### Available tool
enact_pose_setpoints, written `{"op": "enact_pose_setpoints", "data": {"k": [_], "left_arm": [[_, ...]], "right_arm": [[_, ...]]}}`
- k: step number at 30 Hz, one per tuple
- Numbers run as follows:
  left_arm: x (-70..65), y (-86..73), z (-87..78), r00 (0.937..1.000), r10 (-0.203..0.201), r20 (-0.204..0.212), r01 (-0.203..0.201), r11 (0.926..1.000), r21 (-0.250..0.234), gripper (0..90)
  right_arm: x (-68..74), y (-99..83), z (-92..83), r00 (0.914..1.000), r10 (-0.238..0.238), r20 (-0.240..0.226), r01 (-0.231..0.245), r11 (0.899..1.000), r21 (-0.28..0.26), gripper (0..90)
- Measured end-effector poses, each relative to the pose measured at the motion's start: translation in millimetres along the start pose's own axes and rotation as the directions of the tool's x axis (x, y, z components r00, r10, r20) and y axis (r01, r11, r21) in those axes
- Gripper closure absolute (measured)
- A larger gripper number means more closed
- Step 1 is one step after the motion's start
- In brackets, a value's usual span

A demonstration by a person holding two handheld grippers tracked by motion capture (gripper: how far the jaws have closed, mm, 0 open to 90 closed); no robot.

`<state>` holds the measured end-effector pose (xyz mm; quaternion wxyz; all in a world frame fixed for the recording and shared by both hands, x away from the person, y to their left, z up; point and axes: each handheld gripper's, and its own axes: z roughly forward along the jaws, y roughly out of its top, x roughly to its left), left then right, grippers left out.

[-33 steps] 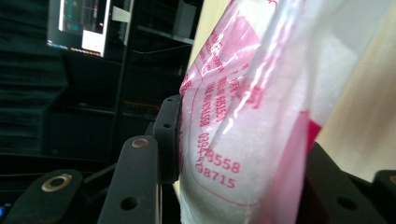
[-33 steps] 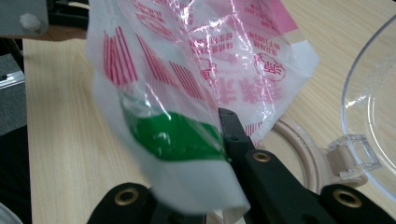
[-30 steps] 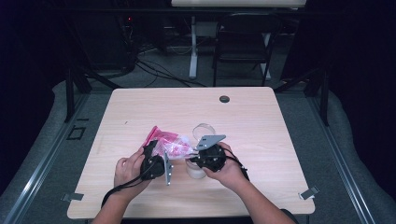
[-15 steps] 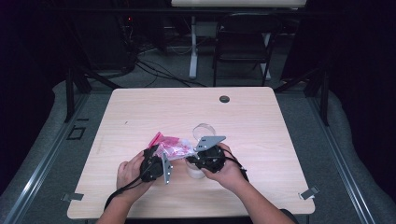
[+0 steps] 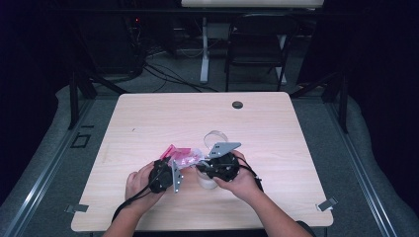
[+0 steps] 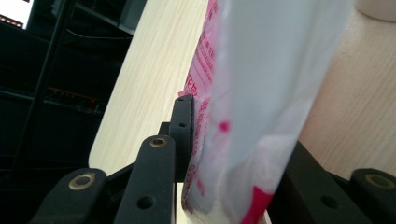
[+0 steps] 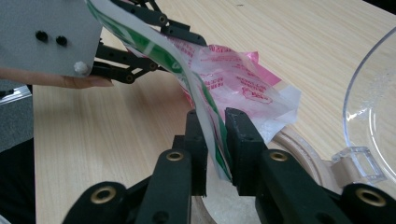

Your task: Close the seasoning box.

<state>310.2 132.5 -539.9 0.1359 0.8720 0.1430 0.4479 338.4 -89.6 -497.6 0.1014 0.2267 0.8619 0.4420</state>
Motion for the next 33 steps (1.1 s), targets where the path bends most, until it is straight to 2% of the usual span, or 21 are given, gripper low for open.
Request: {"op": "enact_pose_setpoints", "data": {"k": [1,2,3,4,5,9,13,15,16,17,20,24,27,31,33], "left_arm": [[0.0,0.0,0.4,1.0000,-0.002,0.009,0.002,1.0000,0.001,73.8],[-1.7,-0.3,2.1,0.9992,-0.033,0.021,0.034,0.9993,-0.018,74.3],[-1.6,-0.5,2.8,0.9988,-0.037,0.034,0.038,0.9991,-0.021,74.9],[0.2,-0.6,2.3,0.9991,-0.018,0.039,0.018,0.9998,-0.004,75.4],[-1.3,-1.0,4.0,0.9977,-0.046,0.051,0.047,0.9987,-0.021,75.8],[-0.5,-1.8,6.8,0.9950,-0.063,0.077,0.065,0.9977,-0.018,76.9],[0.7,-4.1,10.7,0.9896,-0.095,0.108,0.097,0.9951,-0.017,78.3],[1.8,-5.2,12.1,0.9843,-0.124,0.126,0.128,0.9915,-0.025,79.0],[1.8,-6.0,13.2,0.9785,-0.152,0.139,0.159,0.9866,-0.037,79.2],[2.8,-6.8,13.6,0.9751,-0.163,0.150,0.170,0.9847,-0.036,79.5],[5.1,-9.5,15.8,0.9648,-0.188,0.184,0.197,0.9797,-0.036,80.2],[7.8,-12.2,17.3,0.9534,-0.219,0.208,0.231,0.9725,-0.033,80.8],[9.6,-14.1,18.5,0.9422,-0.250,0.224,0.264,0.9640,-0.035,81.2],[11.9,-18.0,21.4,0.9203,-0.292,0.260,0.312,0.9494,-0.037,81.6],[13.8,-20.6,22.8,0.9076,-0.319,0.273,0.341,0.9392,-0.037,81.7]], "right_arm": [[0.0,-0.2,0.2,1.0000,0.005,-0.001,-0.005,1.000,-0.006,77.0],[0.0,-0.3,0.3,1.0000,0.009,-0.002,-0.009,1.000,-0.009,75.9],[0.1,-0.3,0.4,0.9999,0.010,-0.001,-0.010,1.000,-0.012,75.0],[0.1,-0.3,0.6,0.9999,0.012,0.000,-0.012,1.000,-0.014,74.3],[0.1,-0.3,0.6,0.9999,0.011,-0.002,-0.011,1.000,-0.014,73.4],[0.2,-0.2,0.9,0.9999,0.016,-0.001,-0.016,0.999,-0.030,65.0],[-0.9,-0.7,1.6,0.9999,0.012,0.009,-0.012,0.999,-0.051,58.4],[-1.5,-0.9,1.6,0.9998,0.017,0.008,-0.016,0.998,-0.058,55.3],[-1.8,-0.9,1.4,0.9998,0.018,0.007,-0.018,0.998,-0.061,54.3],[-2.0,-0.8,1.2,0.9997,0.021,0.010,-0.020,0.998,-0.064,53.8],[-2.5,-0.5,0.0,0.9994,0.034,0.006,-0.034,0.996,-0.083,51.3],[-3.8,-0.2,-1.7,0.9987,0.051,0.000,-0.051,0.993,-0.104,49.7],[-5.4,-0.7,-2.3,0.9985,0.054,0.008,-0.053,0.993,-0.107,48.9],[-6.3,-0.9,-3.1,0.9983,0.057,0.012,-0.055,0.992,-0.116,48.1],[-6.6,-0.8,-3.8,0.9984,0.054,0.013,-0.052,0.991,-0.124,48.1]]}}
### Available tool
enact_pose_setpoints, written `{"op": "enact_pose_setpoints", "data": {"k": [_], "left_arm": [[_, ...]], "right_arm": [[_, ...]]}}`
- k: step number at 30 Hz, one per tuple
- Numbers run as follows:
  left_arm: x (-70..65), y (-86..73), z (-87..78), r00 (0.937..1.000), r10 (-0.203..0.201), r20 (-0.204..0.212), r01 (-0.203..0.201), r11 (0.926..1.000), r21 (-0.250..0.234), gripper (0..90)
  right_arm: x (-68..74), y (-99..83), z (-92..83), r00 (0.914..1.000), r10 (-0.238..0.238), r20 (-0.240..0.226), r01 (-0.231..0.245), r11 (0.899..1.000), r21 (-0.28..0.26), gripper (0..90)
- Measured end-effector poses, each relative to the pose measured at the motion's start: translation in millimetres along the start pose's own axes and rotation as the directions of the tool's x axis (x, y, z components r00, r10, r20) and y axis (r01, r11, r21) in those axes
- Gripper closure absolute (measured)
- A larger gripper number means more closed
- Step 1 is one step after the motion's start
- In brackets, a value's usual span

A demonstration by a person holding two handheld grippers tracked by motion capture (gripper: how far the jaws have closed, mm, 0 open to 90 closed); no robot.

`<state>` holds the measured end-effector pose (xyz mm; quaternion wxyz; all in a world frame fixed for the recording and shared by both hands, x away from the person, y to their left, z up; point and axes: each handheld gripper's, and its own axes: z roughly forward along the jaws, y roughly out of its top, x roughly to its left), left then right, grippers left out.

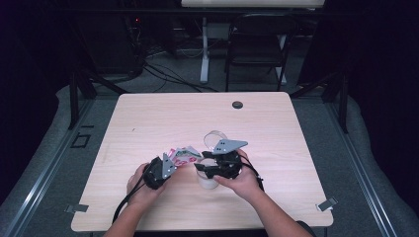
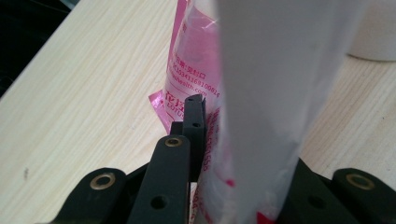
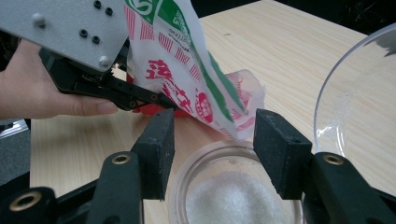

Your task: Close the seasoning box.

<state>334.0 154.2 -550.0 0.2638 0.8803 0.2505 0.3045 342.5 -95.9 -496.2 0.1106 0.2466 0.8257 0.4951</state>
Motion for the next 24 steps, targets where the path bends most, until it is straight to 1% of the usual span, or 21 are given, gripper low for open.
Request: {"op": "enact_pose_setpoints", "data": {"k": [2,4,5,6,7,8,10,12,14,15,16,17,18,20,21,23,24], "left_arm": [[4.5,-2.0,-0.5,0.9993,-0.036,0.011,0.036,0.9993,-0.014,81.9],[10.4,-4.7,-1.1,0.9954,-0.089,0.035,0.090,0.9954,-0.033,82.1],[13.6,-6.4,-1.7,0.9925,-0.114,0.044,0.116,0.9924,-0.041,82.3],[16.2,-8.2,-2.0,0.9875,-0.147,0.056,0.150,0.9874,-0.050,82.4],[19.5,-10.0,-2.6,0.9840,-0.167,0.063,0.170,0.9839,-0.054,82.5],[22.1,-11.8,-3.0,0.9789,-0.191,0.072,0.196,0.9788,-0.060,82.6],[28.1,-15.4,-4.4,0.9706,-0.227,0.079,0.233,0.9701,-0.069,83.0],[32.8,-19.4,-5.9,0.9593,-0.270,0.083,0.276,0.9576,-0.081,83.4],[37.9,-22.7,-8.3,0.9535,-0.292,0.074,0.298,0.9509,-0.084,83.8],[40.6,-24.1,-10.1,0.9541,-0.294,0.057,0.298,0.9507,-0.086,84.0],[43.3,-25.5,-12.3,0.9519,-0.303,0.046,0.306,0.9480,-0.088,84.5],[45.8,-27.2,-14.3,0.9476,-0.317,0.039,0.320,0.9430,-0.093,84.9],[48.5,-29.1,-16.3,0.9447,-0.327,0.028,0.328,0.9396,-0.099,85.3],[53.7,-33.3,-20.3,0.9371,-0.349,0.009,0.348,0.9314,-0.108,86.0],[56.3,-35.5,-22.2,0.9310,-0.365,0.001,0.363,0.9252,-0.112,86.4],[61.5,-39.9,-25.6,0.9240,-0.382,-0.021,0.377,0.9192,-0.114,87.0],[63.6,-42.1,-26.5,0.9176,-0.397,-0.029,0.391,0.9127,-0.120,87.4]], "right_arm": [[-0.1,0.2,-0.8,1.0000,0.006,0.004,-0.006,1.000,-0.012,48.0],[-1.2,0.3,-2.2,0.9999,0.003,0.015,-0.003,1.000,-0.016,48.1],[-1.3,0.1,-2.2,0.9997,0.014,0.022,-0.013,1.000,-0.028,48.1],[-2.3,0.0,-2.8,0.9996,0.016,0.024,-0.016,0.999,-0.029,48.1],[-2.9,-0.2,-3.2,0.9993,0.022,0.032,-0.021,0.999,-0.031,48.1],[-3.6,-0.4,-3.4,0.9992,0.025,0.032,-0.024,0.999,-0.032,48.2],[-4.6,-0.9,-3.4,0.9990,0.032,0.032,-0.031,0.999,-0.035,48.1],[-4.9,-1.0,-3.3,0.9989,0.031,0.035,-0.030,0.999,-0.028,48.1],[-4.7,-1.1,-2.9,0.9990,0.030,0.033,-0.029,0.999,-0.028,48.1],[-4.7,-1.1,-2.9,0.9990,0.030,0.032,-0.030,0.999,-0.029,48.1],[-4.7,-1.0,-3.1,0.9990,0.032,0.032,-0.031,0.999,-0.028,48.1],[-4.9,-1.0,-3.3,0.9989,0.032,0.033,-0.031,0.999,-0.028,48.1],[-5.2,-1.1,-3.5,0.9989,0.032,0.033,-0.031,0.999,-0.030,48.1],[-5.8,-1.1,-3.8,0.9988,0.037,0.032,-0.035,0.999,-0.035,48.2],[-6.0,-1.2,-4.0,0.9987,0.039,0.034,-0.038,0.999,-0.040,48.2],[-6.3,-1.2,-4.5,0.9986,0.039,0.036,-0.038,0.998,-0.045,48.2],[-6.4,-1.1,-4.7,0.9985,0.040,0.037,-0.039,0.998,-0.045,48.2]]}}
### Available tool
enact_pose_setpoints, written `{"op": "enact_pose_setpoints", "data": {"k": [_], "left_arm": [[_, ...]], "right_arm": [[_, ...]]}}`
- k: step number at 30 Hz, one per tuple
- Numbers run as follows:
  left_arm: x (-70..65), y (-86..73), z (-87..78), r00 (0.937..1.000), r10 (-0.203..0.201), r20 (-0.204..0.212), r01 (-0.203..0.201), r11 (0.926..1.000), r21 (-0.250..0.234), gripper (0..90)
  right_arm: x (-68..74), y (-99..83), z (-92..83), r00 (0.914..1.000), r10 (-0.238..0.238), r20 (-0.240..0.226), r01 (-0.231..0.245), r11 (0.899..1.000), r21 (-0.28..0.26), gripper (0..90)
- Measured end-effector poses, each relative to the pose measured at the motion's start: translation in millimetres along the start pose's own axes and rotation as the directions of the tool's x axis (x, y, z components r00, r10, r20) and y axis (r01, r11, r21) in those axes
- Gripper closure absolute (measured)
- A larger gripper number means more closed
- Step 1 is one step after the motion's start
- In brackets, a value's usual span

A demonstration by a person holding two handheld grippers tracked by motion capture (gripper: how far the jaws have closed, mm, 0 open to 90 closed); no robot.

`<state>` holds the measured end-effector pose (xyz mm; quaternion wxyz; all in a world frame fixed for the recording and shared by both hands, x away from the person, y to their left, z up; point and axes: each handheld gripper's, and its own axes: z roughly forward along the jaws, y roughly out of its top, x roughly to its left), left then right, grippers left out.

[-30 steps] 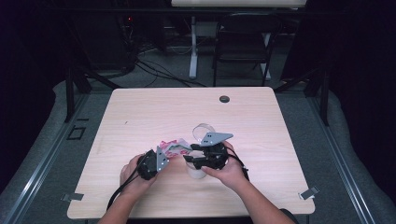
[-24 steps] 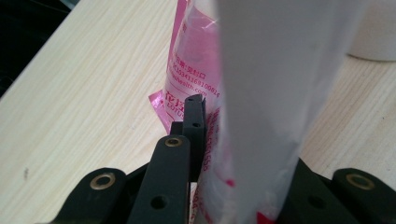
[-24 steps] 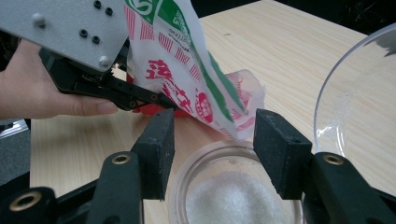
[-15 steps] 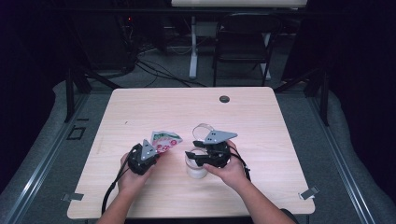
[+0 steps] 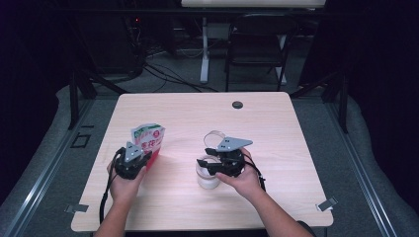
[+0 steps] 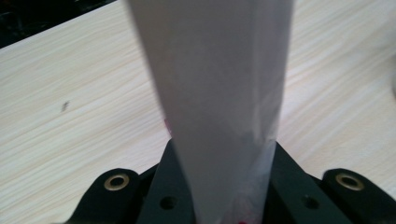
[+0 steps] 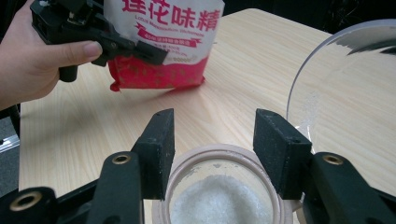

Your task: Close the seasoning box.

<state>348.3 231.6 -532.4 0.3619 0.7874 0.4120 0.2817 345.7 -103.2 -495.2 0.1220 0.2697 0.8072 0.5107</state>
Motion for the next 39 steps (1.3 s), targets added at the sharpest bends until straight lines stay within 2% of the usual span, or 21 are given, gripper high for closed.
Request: {"op": "enact_pose_setpoints", "data": {"k": [3,8,13,15,20,24,30,35,39], "left_arm": [[8.3,-2.2,-3.7,0.9994,-0.030,-0.019,0.030,0.9995,-0.005,88.0],[17.0,-1.5,-14.3,0.9958,-0.035,-0.084,0.033,0.9991,-0.026,88.9],[26.8,-5.9,-18.6,0.9887,-0.050,-0.141,0.046,0.9985,-0.028,89.1],[29.8,-8.4,-17.5,0.9875,-0.060,-0.146,0.058,0.9981,-0.021,89.1],[32.3,-13.2,-9.9,0.9845,-0.056,-0.166,0.061,0.9977,0.028,88.7],[32.8,-14.9,-8.3,0.9840,-0.091,-0.153,0.096,0.9952,0.023,87.1],[28.8,-15.0,-12.0,0.9829,-0.102,-0.153,0.104,0.9945,0.007,75.5],[28.5,-14.6,-13.6,0.9827,-0.116,-0.144,0.113,0.9932,-0.029,53.8],[26.3,-13.9,-13.1,0.9824,-0.120,-0.143,0.115,0.9925,-0.043,45.3]], "right_arm": [[-0.2,0.0,0.2,1.0000,0.000,0.000,0.000,1.000,0.000,48.3],[-0.1,0.0,0.3,1.0000,-0.001,0.000,0.001,1.000,0.008,48.3],[-0.2,0.1,-0.1,1.0000,-0.001,0.004,0.001,1.000,0.001,48.5],[-0.1,0.1,0.0,1.0000,-0.001,0.004,0.001,1.000,0.001,48.5],[-0.3,-0.2,0.8,1.0000,-0.005,0.003,0.005,1.000,0.014,48.4],[-0.5,-0.3,0.8,1.0000,-0.002,0.003,0.002,1.000,0.011,48.5],[-1.3,-0.2,0.6,1.0000,0.002,0.004,-0.002,1.000,0.008,48.5],[-0.3,-0.4,1.2,1.0000,-0.002,0.003,0.002,1.000,0.015,48.4],[-0.8,-0.2,0.8,1.0000,-0.001,0.002,0.001,1.000,0.012,48.4]]}}
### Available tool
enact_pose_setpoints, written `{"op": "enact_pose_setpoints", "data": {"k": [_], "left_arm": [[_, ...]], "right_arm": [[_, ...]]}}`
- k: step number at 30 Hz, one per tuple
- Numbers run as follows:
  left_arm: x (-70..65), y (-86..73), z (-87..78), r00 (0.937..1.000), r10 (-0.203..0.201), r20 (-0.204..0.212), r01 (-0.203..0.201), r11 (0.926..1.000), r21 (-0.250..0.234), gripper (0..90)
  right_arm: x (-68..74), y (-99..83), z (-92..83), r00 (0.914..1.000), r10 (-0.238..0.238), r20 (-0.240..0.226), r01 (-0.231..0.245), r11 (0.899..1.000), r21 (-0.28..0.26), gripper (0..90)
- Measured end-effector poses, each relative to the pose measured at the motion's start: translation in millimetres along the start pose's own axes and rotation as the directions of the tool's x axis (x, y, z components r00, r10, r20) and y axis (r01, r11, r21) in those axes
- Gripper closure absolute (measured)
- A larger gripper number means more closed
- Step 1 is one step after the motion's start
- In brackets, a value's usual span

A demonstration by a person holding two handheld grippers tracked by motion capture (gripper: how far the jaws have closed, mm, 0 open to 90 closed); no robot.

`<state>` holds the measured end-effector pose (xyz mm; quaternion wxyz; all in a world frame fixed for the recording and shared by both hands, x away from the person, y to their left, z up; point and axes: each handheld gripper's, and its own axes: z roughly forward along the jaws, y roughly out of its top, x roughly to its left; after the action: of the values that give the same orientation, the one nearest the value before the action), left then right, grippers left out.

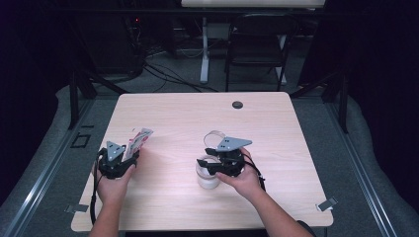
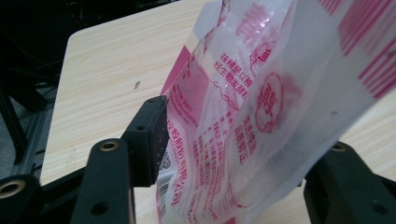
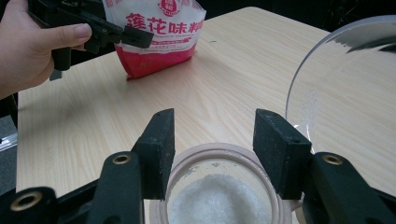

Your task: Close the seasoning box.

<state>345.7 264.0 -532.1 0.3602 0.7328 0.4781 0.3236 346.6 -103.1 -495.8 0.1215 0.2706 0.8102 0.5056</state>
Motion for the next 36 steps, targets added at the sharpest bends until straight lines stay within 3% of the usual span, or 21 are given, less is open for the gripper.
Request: {"op": "enact_pose_setpoints", "data": {"k": [4,12,20,24,27,36], "left_arm": [[-1.5,0.9,-2.1,0.9999,0.002,0.012,-0.001,0.9999,-0.016,44.2],[-5.6,4.3,-10.6,0.9983,-0.034,0.048,0.036,0.9980,-0.052,44.1],[-14.1,10.2,-18.2,0.9964,-0.012,0.084,0.019,0.9968,-0.078,44.0],[-20.9,13.9,-20.5,0.9953,0.015,0.096,-0.008,0.9969,-0.079,44.0],[-27.1,16.7,-21.8,0.9941,0.057,0.092,-0.050,0.9959,-0.076,44.0],[-44.3,20.9,-18.9,0.9842,0.127,0.124,-0.121,0.9913,-0.053,43.8]], "right_arm": [[-0.6,0.1,0.3,1.0000,0.003,-0.001,-0.003,1.000,-0.005,48.0],[0.9,0.3,1.0,1.0000,0.002,-0.006,-0.002,1.000,-0.008,47.6],[2.1,0.2,1.7,0.9997,-0.021,0.007,0.021,1.000,-0.005,48.2],[0.9,0.6,0.6,0.9999,-0.017,0.000,0.017,1.000,-0.008,49.0],[0.3,0.7,0.5,0.9999,-0.009,-0.005,0.009,1.000,-0.013,49.1],[1.3,0.8,-0.5,0.9999,-0.009,-0.011,0.008,1.000,-0.014,51.3]]}}
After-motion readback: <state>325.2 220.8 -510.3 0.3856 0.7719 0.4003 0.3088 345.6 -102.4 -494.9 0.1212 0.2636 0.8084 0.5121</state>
